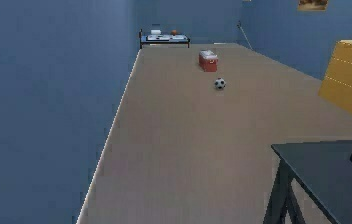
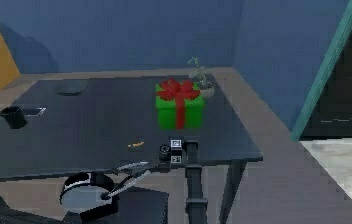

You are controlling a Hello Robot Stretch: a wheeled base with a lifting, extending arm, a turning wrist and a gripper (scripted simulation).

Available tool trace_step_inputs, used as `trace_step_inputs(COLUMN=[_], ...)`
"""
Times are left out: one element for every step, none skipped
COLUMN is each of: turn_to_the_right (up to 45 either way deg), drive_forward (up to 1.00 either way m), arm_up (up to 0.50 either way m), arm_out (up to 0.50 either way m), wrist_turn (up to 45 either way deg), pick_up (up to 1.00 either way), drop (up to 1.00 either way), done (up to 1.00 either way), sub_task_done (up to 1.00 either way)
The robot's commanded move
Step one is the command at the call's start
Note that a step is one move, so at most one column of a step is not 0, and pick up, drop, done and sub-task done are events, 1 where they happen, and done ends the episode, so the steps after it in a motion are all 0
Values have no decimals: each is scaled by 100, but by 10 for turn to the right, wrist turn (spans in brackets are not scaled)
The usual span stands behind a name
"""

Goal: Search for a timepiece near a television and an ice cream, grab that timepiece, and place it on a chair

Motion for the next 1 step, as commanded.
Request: trace_step_inputs(turn_to_the_right=[0], drive_forward=[0], arm_up=[0], arm_out=[0], wrist_turn=[0], pick_up=[0], drop=[100], done=[0], sub_task_done=[0])
